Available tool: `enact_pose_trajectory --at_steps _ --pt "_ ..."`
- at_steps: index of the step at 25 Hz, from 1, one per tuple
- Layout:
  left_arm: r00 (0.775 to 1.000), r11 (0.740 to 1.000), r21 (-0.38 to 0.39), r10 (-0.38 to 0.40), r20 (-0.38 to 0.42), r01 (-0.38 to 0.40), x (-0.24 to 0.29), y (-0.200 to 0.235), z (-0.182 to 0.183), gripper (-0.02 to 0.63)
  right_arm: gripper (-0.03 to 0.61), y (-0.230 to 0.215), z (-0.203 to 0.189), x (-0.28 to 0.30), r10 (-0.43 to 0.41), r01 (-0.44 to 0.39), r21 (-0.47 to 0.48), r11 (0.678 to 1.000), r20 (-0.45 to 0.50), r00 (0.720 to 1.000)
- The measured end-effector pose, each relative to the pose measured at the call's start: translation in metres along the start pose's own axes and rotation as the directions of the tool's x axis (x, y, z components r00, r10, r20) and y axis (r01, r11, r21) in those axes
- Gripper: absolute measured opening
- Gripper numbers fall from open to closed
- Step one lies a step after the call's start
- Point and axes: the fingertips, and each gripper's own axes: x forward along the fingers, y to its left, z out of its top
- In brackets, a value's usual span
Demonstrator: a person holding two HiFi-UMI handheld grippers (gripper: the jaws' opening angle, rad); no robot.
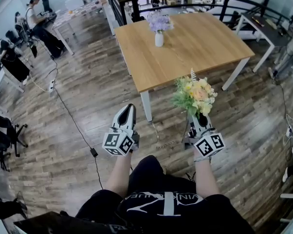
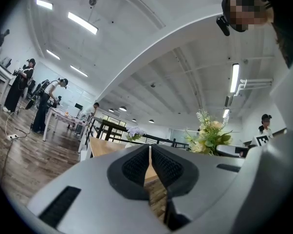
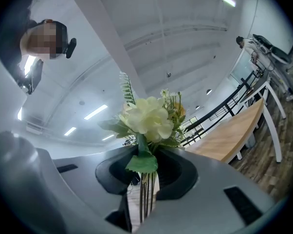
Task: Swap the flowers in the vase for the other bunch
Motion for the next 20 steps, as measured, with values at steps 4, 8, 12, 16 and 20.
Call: enact_pose_trajectory --at_steps 4,8,12,16,20 --pt "1.000 0.998 -0.061 0.016 0.024 -0.014 0.008 0.007 0.001 0.021 0.095 -0.013 -0.007 0.007 -0.010 0.010 0.013 1.000 -0.014 1.000" --pt "0.999 0.997 -0.070 0.030 0.041 -0.027 0.036 0.026 0.006 0.021 0.095 -0.031 -0.012 0.032 -0.006 0.007 0.020 1.000 -0.022 1.000" --pt "0.999 0.997 -0.071 0.025 0.045 -0.022 0.076 0.036 0.006 0.021 0.095 -0.052 -0.007 0.066 0.009 -0.009 -0.007 1.000 -0.043 0.999" --pt "0.999 0.997 -0.076 0.015 0.035 -0.012 0.119 0.047 0.007 0.021 0.095 -0.074 0.004 0.103 0.008 -0.008 -0.005 1.000 -0.036 0.999" --pt "1.000 0.997 -0.072 0.000 0.027 0.001 0.149 0.054 0.007 0.021 0.095 -0.089 0.005 0.127 0.012 -0.012 0.017 1.000 -0.025 1.000"
